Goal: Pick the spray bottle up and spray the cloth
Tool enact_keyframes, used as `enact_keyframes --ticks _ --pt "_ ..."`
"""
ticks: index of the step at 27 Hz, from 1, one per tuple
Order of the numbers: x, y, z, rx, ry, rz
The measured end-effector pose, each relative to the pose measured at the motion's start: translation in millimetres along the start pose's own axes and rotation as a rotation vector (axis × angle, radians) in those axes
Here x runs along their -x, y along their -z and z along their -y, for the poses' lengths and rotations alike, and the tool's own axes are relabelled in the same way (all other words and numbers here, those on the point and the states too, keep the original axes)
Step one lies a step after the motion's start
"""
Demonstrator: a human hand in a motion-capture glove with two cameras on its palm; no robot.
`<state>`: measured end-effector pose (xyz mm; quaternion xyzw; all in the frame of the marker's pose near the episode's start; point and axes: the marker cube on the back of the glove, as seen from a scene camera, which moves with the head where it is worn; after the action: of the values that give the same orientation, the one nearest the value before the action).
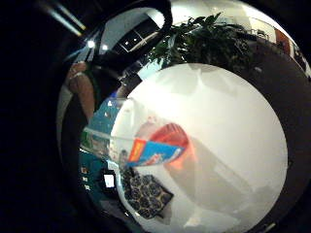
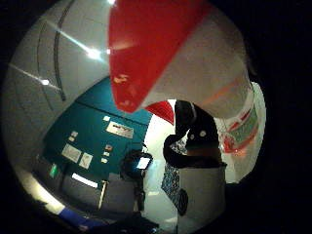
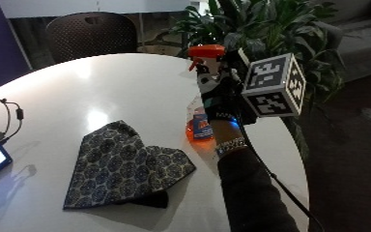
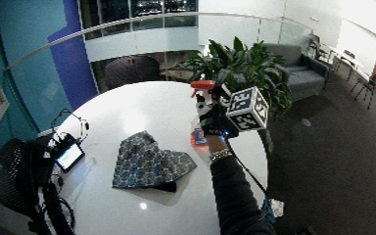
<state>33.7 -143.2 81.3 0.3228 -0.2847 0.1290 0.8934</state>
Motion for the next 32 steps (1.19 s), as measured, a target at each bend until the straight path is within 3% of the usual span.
enact_keyframes --ticks 13,32 --pt "-12.6 -7.1 16.8 -0.298 0.204 0.183" --pt "-4.7 19.5 43.3 -0.409 0.281 0.180"
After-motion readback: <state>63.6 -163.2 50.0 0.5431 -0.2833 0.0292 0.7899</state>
